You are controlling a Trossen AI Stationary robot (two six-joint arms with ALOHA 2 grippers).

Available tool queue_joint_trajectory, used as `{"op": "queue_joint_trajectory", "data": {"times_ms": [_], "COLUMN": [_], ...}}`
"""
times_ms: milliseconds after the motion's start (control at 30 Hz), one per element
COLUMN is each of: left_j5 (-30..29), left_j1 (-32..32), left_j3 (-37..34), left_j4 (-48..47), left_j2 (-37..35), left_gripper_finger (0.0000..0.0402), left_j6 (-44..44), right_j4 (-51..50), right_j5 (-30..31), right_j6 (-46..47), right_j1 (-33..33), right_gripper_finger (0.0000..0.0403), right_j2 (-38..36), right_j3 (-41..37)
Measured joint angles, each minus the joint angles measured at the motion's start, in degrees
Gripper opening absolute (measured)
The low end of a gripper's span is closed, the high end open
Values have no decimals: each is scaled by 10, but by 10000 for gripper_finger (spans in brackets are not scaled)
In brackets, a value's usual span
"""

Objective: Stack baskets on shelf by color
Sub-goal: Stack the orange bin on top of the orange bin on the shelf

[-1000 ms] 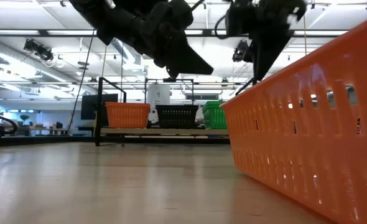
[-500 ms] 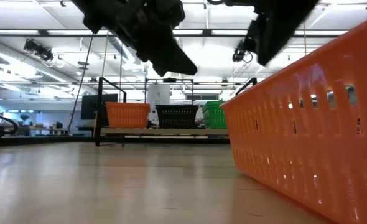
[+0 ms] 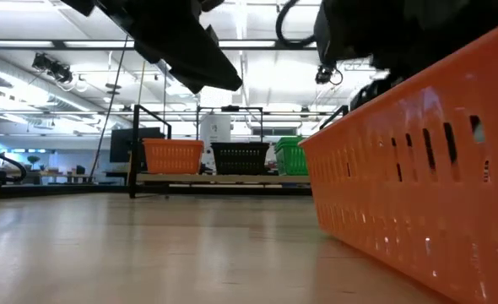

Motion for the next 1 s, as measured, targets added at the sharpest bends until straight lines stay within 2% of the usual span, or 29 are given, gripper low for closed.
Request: {"op": "queue_joint_trajectory", "data": {"times_ms": [100,200,400,533,600,833,1000], "left_j5": [-23,-26,-34,-57,-63,-66,-141], "left_j1": [-13,-19,-24,-24,-24,-38,-47], "left_j3": [0,0,0,0,0,0,0], "left_j4": [0,3,5,5,5,3,6], "left_j2": [0,0,0,0,0,0,0], "left_gripper_finger": [88,84,85,86,86,80,79], "left_j6": [-14,-28,-43,-47,-56,-72,-75], "right_j4": [-6,-8,-5,1,14,24,18], "right_j5": [28,64,193,304,341,347,345], "right_j6": [-6,-20,-80,-143,-153,-193,-217], "right_j1": [1,-3,-32,-75,-108,-182,-179], "right_gripper_finger": [209,181,133,124,123,126,126], "right_j2": [18,23,10,13,13,-18,-82], "right_j3": [0,0,0,0,0,-1,0]}}
